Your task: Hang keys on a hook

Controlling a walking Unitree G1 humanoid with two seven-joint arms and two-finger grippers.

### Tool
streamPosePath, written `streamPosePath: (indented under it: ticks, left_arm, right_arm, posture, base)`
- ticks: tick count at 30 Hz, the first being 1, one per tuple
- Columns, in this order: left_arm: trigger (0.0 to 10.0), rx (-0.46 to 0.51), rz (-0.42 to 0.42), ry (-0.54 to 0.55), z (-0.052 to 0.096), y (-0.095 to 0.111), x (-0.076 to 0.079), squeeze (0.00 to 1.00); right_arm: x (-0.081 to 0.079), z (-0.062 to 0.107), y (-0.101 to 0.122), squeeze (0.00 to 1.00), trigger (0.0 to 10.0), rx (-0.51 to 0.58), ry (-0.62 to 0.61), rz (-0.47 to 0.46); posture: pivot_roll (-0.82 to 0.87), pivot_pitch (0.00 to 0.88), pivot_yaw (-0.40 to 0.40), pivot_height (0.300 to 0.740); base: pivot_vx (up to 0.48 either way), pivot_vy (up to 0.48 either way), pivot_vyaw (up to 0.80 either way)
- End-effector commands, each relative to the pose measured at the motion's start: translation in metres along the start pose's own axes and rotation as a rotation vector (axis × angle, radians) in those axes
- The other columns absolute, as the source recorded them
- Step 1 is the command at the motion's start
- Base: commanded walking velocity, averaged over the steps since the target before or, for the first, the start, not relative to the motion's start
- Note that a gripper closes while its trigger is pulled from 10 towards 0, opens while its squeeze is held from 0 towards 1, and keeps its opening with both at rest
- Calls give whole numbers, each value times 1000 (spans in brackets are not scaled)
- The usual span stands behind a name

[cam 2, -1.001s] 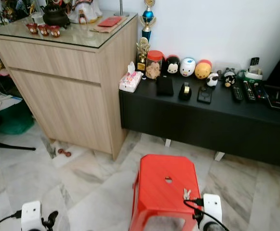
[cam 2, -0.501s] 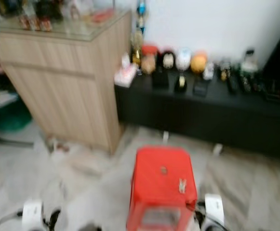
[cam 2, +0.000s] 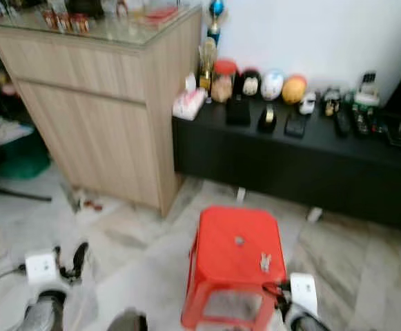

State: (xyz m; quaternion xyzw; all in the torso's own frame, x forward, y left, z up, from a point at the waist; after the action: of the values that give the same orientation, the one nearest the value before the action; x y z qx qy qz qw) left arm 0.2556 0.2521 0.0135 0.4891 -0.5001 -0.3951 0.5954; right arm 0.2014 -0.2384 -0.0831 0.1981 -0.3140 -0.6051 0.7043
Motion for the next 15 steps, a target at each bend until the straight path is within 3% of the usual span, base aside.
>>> streamPosePath:
  ticks: [1,5,15]
  left_arm:
    - [10000,-60,-22,0,1,-4,2,0]
    - [10000,-10,11,-20,-1,6,7,0]
    - [10000,-170,-40,8,14,-19,1,0]
  right_arm:
    - [4,1,-2,0,10000,0,0,9]
    - [4,1,-1,0,10000,7,3,13]
    - [5,1,2,0,10000,36,-9,1]
  posture:
    - [3,0,-70,622]
    - [8,2,-72,622]
    - [0,9,-68,622]
  base:
    - [0,0,0]
    - [0,0,0]
    - [0,0,0]
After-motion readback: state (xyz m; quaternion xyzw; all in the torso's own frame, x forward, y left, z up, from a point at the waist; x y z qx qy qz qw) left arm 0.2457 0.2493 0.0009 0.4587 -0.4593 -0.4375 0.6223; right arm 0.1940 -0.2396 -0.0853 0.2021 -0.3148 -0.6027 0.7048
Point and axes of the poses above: a point about 5 cm out from each wrist's last joint towards the gripper, its own z axis pointing back from the gripper into the wrist, its own y axis along the axis of the wrist's last joint, x = y × z, the point moved 2 cm from there along -z, pointing out of the wrist towards the gripper, and after that the axes turned 14 degrees about z, right-handed, at the moved point
